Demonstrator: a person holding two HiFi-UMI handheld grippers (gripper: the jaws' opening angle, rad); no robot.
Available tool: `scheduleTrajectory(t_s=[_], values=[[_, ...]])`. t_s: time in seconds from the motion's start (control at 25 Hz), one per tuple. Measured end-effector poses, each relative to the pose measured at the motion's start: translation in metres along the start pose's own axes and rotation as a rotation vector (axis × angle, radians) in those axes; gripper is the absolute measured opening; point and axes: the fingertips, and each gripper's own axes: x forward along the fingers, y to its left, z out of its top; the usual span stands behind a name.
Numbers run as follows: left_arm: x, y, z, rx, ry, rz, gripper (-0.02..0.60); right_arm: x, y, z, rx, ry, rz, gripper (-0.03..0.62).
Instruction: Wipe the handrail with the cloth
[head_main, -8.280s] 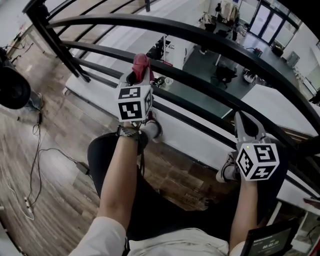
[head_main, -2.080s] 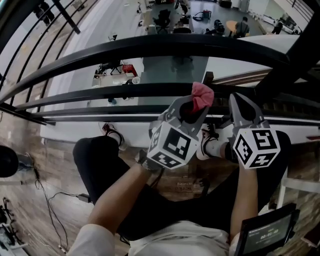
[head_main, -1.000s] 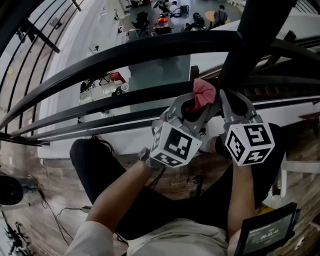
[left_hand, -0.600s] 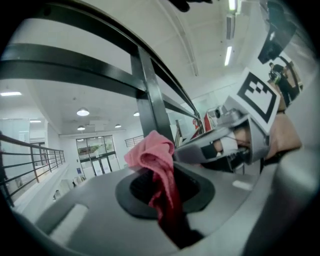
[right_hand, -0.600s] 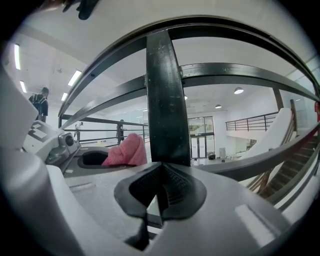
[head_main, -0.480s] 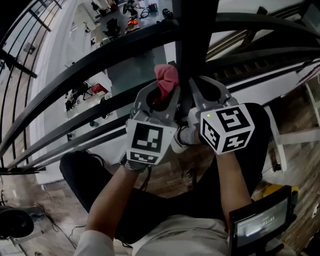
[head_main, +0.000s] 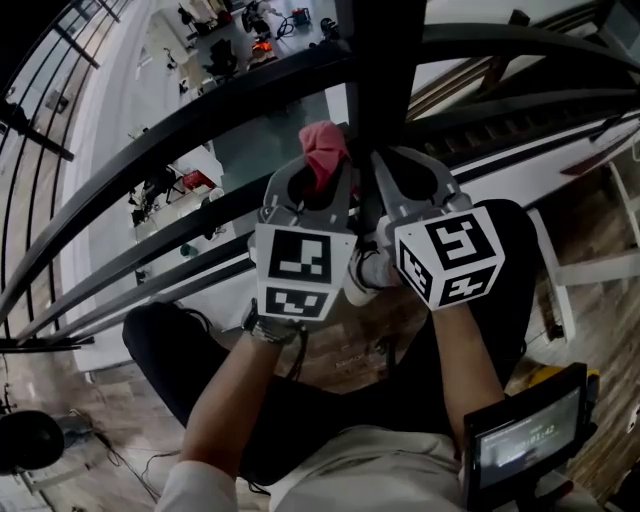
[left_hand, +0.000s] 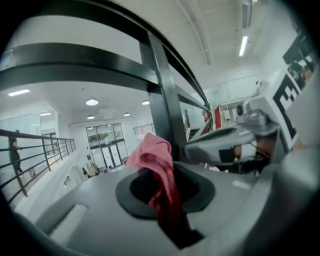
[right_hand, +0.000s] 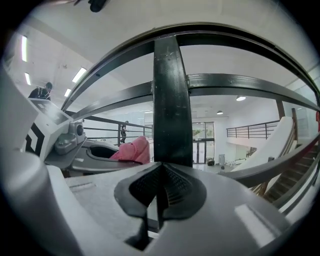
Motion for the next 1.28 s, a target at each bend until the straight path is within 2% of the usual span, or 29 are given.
scheduleTrajectory(t_s=[0.28,0.48,0.64,0.96,1.28], values=[[-0.005,-0.001,-0.005,-0.021,0.025,-0.012,0.066,0.001,0.012,0.008,-0.042,-0.01,0.01,0.002],[-0.01,0.005,-0.008,-0.08,0.037,-0.021,0.066,0.005,0.017,0.008,-0.044,0.0,0.019,0.002],[-0.02,0.015,-0.012,-0.118,0.042,-0.007,0.066,0.008,0.027,0.012,-0.035,-0.001,0.043,0.002],[-0.044,0.037,-0.013,-0.147,0.05,0.025,0.066,0.027,0.045,0.014,-0.026,0.014,0.081,0.002],[-0.057,0.057,-0.003,-0.182,0.058,0.042,0.066,0.042,0.064,0.036,-0.052,0.016,0.135,0.002]])
